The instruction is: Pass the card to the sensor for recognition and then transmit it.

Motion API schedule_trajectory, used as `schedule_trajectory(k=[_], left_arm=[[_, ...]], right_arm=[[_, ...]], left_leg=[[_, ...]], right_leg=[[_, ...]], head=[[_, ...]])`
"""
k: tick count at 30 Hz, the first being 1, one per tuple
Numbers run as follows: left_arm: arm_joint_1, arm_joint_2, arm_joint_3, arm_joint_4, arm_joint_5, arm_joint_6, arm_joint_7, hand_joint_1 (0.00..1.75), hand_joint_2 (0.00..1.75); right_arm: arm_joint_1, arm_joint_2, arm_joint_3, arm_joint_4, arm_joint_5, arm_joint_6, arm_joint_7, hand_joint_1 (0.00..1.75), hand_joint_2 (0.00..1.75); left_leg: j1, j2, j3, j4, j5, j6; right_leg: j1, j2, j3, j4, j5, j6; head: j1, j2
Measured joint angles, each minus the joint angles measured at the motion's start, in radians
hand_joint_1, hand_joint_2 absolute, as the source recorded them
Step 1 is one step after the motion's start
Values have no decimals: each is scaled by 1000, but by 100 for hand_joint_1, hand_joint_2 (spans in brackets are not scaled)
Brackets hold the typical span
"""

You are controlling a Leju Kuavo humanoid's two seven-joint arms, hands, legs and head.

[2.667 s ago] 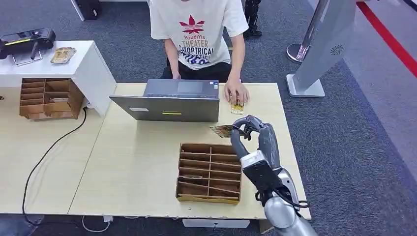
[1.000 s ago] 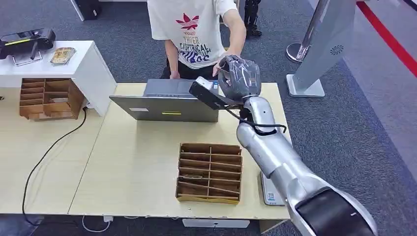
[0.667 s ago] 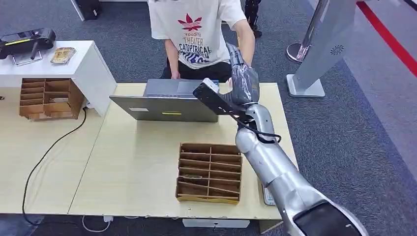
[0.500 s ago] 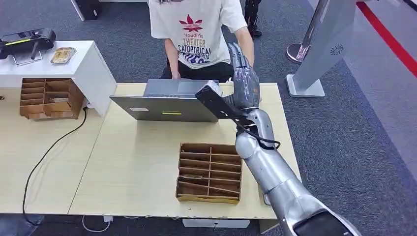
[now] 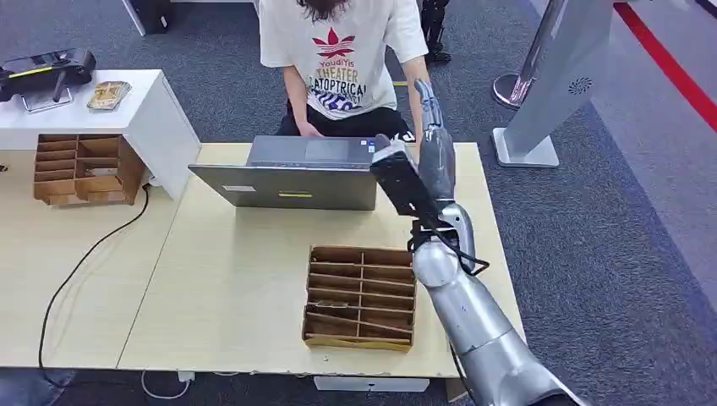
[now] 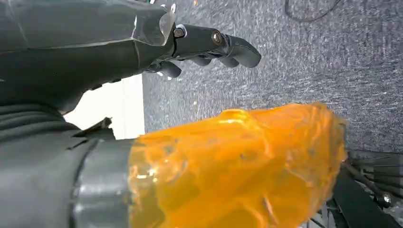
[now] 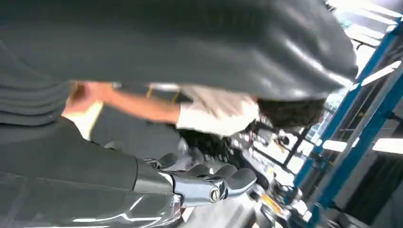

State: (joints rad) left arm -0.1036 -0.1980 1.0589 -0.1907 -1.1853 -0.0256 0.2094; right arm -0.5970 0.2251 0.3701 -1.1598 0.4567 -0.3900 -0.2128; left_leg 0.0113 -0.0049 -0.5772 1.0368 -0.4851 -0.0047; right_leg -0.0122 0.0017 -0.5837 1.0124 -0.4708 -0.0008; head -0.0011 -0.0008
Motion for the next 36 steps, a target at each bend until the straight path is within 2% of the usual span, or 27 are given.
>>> schedule_trajectory(k=[7, 10, 15, 23, 32, 33, 36], left_arm=[[5, -1, 42, 0, 61, -11, -8, 0, 0], [7, -3, 59, 0, 72, -16, -10, 0, 0], [7, -6, 74, 0, 73, -17, -11, 0, 0], [7, -13, 121, 0, 139, -14, -14, 0, 0], [7, -15, 159, 0, 165, 13, -61, 0, 0], [7, -15, 161, 0, 165, 21, -67, 0, 175], [7, -14, 165, 0, 168, 28, -85, 0, 175]], right_arm=[[198, -8, -11, -266, -396, 177, -45, 0, 0], [258, -17, -12, -339, -427, 196, -52, 0, 0], [290, -26, -12, -398, -432, 201, -51, 0, 0], [404, -58, -12, -447, -554, 324, -78, 0, 0], [510, -97, -22, -475, -626, 369, -92, 0, 0], [515, -100, -24, -477, -628, 371, -92, 0, 0], [529, -108, -26, -482, -634, 378, -91, 0, 0]], left_leg=[[0, 0, 0, 0, -1, 0], [0, 0, 0, 0, -1, 0], [0, 1, 0, 0, 0, 0], [0, 0, 0, 0, -1, 0], [0, 0, 0, 0, -1, 0], [0, 0, 0, 0, -1, 0], [0, 0, 0, 0, -1, 0]], right_leg=[[0, 0, -1, -1, 0, 0], [0, 0, -1, -1, 0, 0], [0, 0, -1, -1, 0, 0], [0, 0, -1, -1, 0, 0], [0, 0, 0, -1, -1, 1], [0, 0, 0, -1, -1, 1], [0, 0, 0, -1, -1, 1]], head=[[0, 0], [0, 0], [0, 0], [0, 0], [0, 0], [0, 0], [0, 0]])
